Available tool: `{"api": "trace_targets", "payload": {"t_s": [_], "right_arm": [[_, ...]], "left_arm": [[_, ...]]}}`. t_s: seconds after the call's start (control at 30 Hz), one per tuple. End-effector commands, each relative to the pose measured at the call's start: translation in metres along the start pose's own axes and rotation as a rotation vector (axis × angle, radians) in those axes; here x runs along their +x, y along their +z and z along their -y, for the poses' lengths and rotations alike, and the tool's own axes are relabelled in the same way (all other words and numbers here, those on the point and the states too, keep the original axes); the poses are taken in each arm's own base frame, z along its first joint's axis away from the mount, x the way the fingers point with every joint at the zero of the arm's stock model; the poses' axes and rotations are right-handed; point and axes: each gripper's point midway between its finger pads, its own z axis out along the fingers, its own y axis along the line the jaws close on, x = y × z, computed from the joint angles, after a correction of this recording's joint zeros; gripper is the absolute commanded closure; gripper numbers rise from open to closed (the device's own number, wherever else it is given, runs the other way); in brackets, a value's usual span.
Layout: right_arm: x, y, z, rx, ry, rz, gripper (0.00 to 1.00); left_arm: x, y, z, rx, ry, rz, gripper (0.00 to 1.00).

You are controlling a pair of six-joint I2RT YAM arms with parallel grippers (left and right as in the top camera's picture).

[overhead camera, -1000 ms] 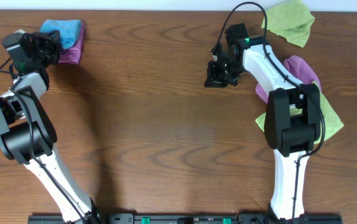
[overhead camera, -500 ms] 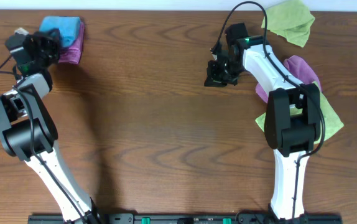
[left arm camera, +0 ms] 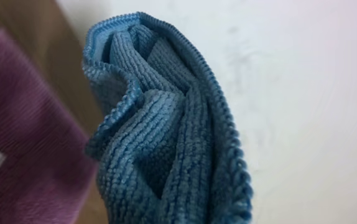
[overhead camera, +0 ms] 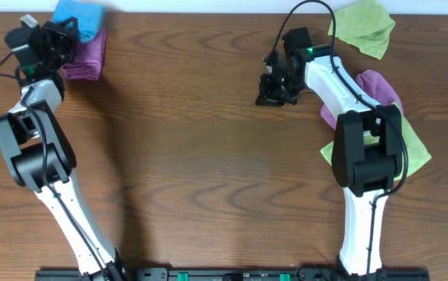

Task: Fold the cloth

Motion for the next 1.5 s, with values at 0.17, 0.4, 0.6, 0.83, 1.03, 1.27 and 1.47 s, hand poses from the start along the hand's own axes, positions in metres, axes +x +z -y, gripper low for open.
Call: {"api": "trace_targets", "payload": {"t_s": [0.17, 0.4, 0.6, 0.83, 1.03, 1.27, 1.47], "right_arm": [[-0.008, -0.019, -0.019, -0.021, -0.047, 0.046, 0.99], [-0.005, -0.018, -0.018, -0.018, -0.039, 0.033, 0.98], [-0.005, -0.018, -0.018, -0.019, -0.041, 0.036, 0.99], [-0.006, -0.018, -0.018, -0.019, -0.042, 0.037, 0.99], [-0.005, -0.018, -0.019, -0.019, -0.041, 0.034, 0.98], [-0.004, -0.015, -0.025, -0.022, -0.051, 0.033, 0.99], [-0.004, -0.014, -0.027, -0.023, -0.056, 0.035, 0.98]], "left_arm": [[0.011, 0.000, -0.011, 0.003, -0.043, -0.086, 0.94], [0.001, -0.006, 0.002, 0.017, -0.049, -0.071, 0.94], [-0.011, -0.020, 0.025, 0.019, -0.029, -0.055, 0.94], [-0.007, -0.030, 0.013, -0.103, -0.006, -0.066, 0.94], [0.003, -0.031, 0.000, -0.158, -0.041, -0.096, 0.94], [0.005, -0.040, -0.029, -0.276, -0.123, -0.085, 0.78], [0.004, -0.052, -0.048, -0.355, -0.199, -0.075, 0.05]]}}
